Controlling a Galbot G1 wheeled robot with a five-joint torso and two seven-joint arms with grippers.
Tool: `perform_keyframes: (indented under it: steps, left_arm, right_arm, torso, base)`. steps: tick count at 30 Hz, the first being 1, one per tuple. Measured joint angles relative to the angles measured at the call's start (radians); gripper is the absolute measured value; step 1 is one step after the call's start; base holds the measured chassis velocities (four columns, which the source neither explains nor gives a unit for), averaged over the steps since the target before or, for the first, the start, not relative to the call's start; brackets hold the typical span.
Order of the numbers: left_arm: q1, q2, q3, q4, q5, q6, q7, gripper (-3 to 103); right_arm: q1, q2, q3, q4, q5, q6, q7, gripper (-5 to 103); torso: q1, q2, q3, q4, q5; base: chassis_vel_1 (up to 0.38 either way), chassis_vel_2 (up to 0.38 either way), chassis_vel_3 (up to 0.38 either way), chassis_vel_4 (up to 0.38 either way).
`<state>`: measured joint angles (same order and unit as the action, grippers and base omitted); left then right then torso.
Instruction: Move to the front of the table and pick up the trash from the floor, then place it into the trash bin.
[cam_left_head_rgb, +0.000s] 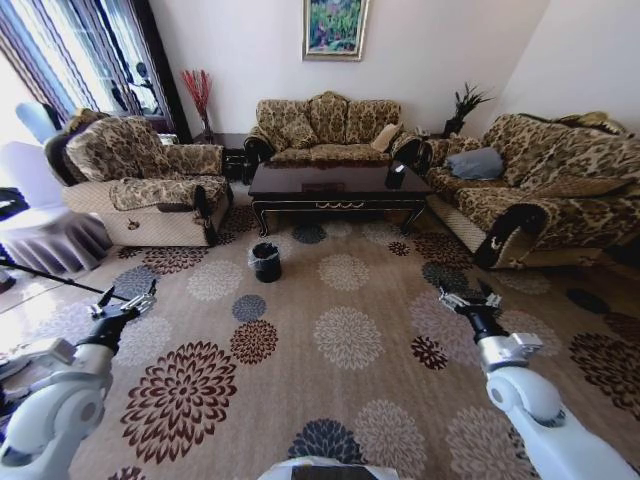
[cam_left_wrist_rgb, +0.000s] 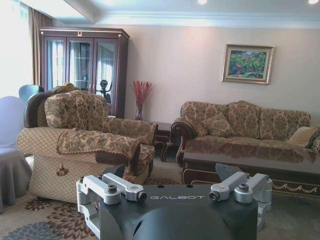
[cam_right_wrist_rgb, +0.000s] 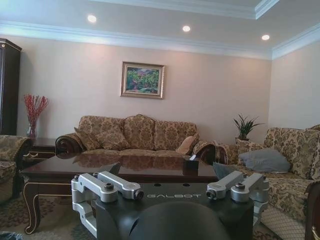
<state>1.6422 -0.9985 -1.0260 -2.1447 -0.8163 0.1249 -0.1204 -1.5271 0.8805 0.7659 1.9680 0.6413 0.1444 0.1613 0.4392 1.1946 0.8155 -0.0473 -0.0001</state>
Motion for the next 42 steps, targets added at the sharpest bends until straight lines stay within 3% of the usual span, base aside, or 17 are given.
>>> perform_keyframes:
  steps: [42]
  left_arm:
    - [0.033, -0.018, -0.014, -0.029, 0.012, 0.003, 0.009, 100]
  right_arm:
    - [-0.017, -0.001, 0.008, 0.033, -0.006, -0.008, -0.008, 100]
  torso:
    - [-0.005, -0.011, -0.006, 0.0, 0.0001]
  base:
    - [0.0, 0.0, 0.0, 0.0]
